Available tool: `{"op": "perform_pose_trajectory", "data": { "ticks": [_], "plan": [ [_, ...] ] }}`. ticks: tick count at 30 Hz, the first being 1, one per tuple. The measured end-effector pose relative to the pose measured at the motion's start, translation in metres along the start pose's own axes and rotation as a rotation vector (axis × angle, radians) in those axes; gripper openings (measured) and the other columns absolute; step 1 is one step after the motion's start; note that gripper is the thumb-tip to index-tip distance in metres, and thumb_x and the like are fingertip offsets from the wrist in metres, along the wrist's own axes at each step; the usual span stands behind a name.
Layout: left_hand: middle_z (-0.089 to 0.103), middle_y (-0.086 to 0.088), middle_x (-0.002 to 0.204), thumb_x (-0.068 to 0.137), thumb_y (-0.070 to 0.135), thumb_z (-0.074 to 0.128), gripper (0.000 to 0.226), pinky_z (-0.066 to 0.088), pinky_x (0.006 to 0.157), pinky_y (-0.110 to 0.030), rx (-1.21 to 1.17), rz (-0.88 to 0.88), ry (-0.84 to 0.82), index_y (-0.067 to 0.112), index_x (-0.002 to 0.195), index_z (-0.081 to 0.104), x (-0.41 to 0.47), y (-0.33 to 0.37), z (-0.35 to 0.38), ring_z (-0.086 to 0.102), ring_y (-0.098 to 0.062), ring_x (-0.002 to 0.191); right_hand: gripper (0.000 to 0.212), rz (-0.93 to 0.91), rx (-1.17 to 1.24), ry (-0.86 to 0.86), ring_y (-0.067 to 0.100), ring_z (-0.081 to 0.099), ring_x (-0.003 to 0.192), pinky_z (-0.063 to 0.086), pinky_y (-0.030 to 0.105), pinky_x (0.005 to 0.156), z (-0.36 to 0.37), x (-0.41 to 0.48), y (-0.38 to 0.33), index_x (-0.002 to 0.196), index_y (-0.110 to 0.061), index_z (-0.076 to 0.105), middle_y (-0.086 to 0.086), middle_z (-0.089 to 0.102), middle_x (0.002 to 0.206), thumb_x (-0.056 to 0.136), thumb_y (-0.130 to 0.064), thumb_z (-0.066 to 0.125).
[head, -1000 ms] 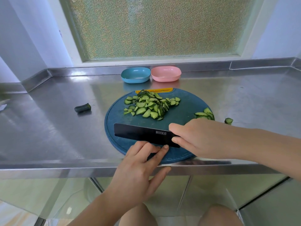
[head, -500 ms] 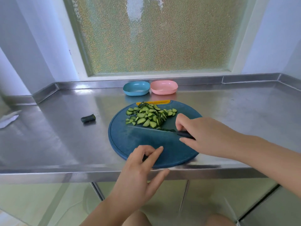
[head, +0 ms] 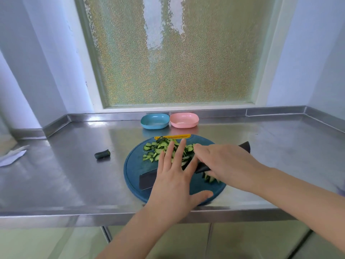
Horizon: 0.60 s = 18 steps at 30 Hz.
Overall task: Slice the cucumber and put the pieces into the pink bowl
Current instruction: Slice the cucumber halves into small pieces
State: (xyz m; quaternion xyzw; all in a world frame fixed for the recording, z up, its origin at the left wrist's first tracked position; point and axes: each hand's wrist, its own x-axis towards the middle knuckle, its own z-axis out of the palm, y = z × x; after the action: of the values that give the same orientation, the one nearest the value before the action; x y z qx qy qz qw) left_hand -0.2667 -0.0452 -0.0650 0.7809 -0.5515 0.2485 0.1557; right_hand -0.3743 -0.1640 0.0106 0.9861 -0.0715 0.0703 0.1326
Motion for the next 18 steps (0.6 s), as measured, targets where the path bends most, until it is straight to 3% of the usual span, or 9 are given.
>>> {"op": "perform_pose_trajectory", "data": {
  "ticks": [6, 11, 15, 18],
  "plan": [
    [0.032, -0.015, 0.150, 0.073, 0.075, 0.036, 0.079, 0.021, 0.105, -0.055, 0.050, 0.028, -0.020, 0.031, 0.138, 0.035, 0.012, -0.008, 0.003, 0.030, -0.042, 0.135, 0.040, 0.007, 0.042, 0.022, 0.017, 0.043, 0.071, 0.040, 0.033, 0.059, -0.009, -0.002, 0.003, 0.094, -0.021, 0.018, -0.005, 0.045, 0.086, 0.093, -0.028, 0.057],
    [0.028, -0.012, 0.152, 0.076, 0.071, 0.040, 0.079, 0.017, 0.109, -0.051, -0.008, 0.017, -0.008, 0.033, 0.144, 0.029, 0.009, -0.015, 0.003, 0.025, -0.038, 0.138, 0.042, 0.000, 0.017, 0.037, 0.018, 0.042, 0.070, 0.030, 0.028, 0.050, -0.012, -0.001, 0.008, 0.093, -0.022, 0.016, -0.008, 0.035, 0.079, 0.093, -0.030, 0.057],
    [0.028, -0.010, 0.152, 0.077, 0.070, 0.039, 0.076, 0.017, 0.109, -0.050, 0.005, -0.007, -0.048, 0.032, 0.143, 0.035, 0.011, -0.021, 0.006, 0.026, -0.035, 0.139, 0.041, 0.027, -0.005, 0.027, 0.019, 0.043, 0.068, 0.032, 0.031, 0.052, -0.013, -0.005, 0.018, 0.093, -0.022, 0.016, -0.009, 0.029, 0.071, 0.093, -0.030, 0.055],
    [0.029, -0.009, 0.152, 0.076, 0.072, 0.037, 0.075, 0.021, 0.109, -0.051, -0.002, -0.063, -0.087, 0.032, 0.139, 0.041, 0.011, -0.034, 0.012, 0.027, -0.036, 0.138, 0.052, 0.072, -0.011, 0.035, 0.012, 0.037, 0.059, 0.029, 0.027, 0.050, -0.013, -0.009, 0.032, 0.087, -0.028, 0.005, -0.010, 0.030, 0.068, 0.093, -0.033, 0.056]
  ]
}}
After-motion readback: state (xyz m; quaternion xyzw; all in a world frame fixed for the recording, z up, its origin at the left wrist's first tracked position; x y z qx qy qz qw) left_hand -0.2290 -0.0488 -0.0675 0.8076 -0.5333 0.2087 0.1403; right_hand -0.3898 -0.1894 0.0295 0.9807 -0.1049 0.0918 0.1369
